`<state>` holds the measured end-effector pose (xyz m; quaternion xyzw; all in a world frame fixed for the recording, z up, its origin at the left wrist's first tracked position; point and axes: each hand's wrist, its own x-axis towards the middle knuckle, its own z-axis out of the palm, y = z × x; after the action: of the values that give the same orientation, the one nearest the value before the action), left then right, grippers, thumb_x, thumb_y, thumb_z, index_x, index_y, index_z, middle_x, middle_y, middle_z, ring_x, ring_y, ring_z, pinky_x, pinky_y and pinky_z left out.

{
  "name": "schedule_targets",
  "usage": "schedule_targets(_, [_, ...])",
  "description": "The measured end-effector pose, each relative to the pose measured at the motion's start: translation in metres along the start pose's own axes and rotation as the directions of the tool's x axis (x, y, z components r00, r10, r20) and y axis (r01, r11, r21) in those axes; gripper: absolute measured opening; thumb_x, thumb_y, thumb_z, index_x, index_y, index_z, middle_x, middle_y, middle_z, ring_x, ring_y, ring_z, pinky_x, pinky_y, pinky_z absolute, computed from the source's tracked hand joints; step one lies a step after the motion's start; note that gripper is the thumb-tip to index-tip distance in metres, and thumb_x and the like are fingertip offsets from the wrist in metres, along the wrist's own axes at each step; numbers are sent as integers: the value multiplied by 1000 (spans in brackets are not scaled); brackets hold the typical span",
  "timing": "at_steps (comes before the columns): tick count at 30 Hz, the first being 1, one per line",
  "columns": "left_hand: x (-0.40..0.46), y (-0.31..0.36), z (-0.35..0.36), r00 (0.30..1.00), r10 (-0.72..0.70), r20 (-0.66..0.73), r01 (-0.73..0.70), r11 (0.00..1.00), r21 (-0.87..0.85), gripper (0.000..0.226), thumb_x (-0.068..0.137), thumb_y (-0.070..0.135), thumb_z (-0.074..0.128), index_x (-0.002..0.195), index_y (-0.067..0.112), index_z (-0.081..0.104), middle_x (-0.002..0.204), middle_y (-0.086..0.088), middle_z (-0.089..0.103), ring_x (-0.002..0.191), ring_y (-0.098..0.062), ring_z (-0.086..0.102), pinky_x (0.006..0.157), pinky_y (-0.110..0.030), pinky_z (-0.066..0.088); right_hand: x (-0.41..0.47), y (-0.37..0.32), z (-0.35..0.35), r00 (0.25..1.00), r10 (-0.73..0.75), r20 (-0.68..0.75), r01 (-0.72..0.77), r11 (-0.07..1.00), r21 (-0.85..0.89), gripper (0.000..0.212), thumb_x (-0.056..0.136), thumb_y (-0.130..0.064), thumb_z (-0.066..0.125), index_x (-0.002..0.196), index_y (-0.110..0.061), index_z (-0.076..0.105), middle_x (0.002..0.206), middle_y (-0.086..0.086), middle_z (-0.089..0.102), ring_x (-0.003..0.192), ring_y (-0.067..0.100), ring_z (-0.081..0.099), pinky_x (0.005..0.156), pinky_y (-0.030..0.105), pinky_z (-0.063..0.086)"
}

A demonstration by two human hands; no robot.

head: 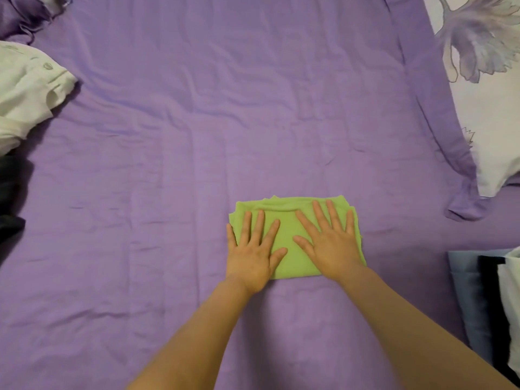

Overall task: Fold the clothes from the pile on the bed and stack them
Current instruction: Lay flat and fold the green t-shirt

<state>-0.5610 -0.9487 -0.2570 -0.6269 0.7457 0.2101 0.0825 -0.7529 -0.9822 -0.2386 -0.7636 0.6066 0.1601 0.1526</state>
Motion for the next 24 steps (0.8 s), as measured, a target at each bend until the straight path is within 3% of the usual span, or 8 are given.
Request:
schedule_targets(2, [4,-4,10,999,-48,16,48,999,-1,69,83,72,-2,144,41,-15,149,7,-32,135,-22,-39,111,-56,-18,9,8,5,988,151,36,-153,985,78,58,95,-62,18,149,-44,9,162,-2,0,148,24,-5,113,60,2])
schedule_targets(4, [6,1,10,993,-109,36,110,994,-8,68,86,71,4,142,41,-20,148,5,-34,139,-21,-36,111,-57,-15,15,18,1,952,289,105,-304,933,192,55,98,-55,23,150,-43,10,162,-1,-3,148,27,-4,114,56,9])
schedule_targets(9, [7,13,-10,912,-411,-4,397,882,-253,74,92,60,41,153,33,8,161,-13,-7,147,-34,3,116,-51,7,5,26,-13,899,430,81,-425,815,393,64,99,-41,40,153,-22,11,159,9,15,144,28,18,113,42,22])
schedule_targets(11, [6,15,-22,847,-531,7,475,751,-458,77,90,47,57,153,26,17,159,-17,6,139,-36,24,111,-43,22,-4,19,-12,840,539,62,-475,676,563,73,95,-34,55,150,-6,18,153,17,29,138,32,30,110,39,25])
schedule_targets(14, [4,17,-37,729,-663,172,507,353,-786,77,83,25,72,145,6,30,142,-23,37,125,-36,44,101,-37,34,-12,15,-13,717,646,263,-567,321,759,64,84,-30,72,132,3,46,131,24,53,120,36,50,96,39,39])
schedule_targets(17, [-1,12,-50,677,-636,370,534,77,-842,48,83,20,73,120,-5,55,120,-21,62,109,-32,60,88,-37,45,-23,19,-19,693,559,456,-590,77,804,42,79,-28,77,109,-1,64,111,18,67,101,31,63,85,38,48])
schedule_targets(20, [-20,16,-61,701,-527,481,536,-56,-842,35,85,17,71,111,-5,62,112,-20,66,93,-25,62,79,-35,49,-45,21,-29,731,513,449,-552,58,832,31,81,-26,75,104,-7,66,105,14,69,95,28,64,86,39,50])
schedule_targets(24, [-46,33,-82,746,-477,464,503,-52,-863,26,89,18,67,106,-1,63,106,-18,67,79,-18,59,60,-27,46,-82,29,-49,739,552,386,-525,113,844,28,83,-26,73,100,-6,64,102,15,67,85,24,59,75,34,45])
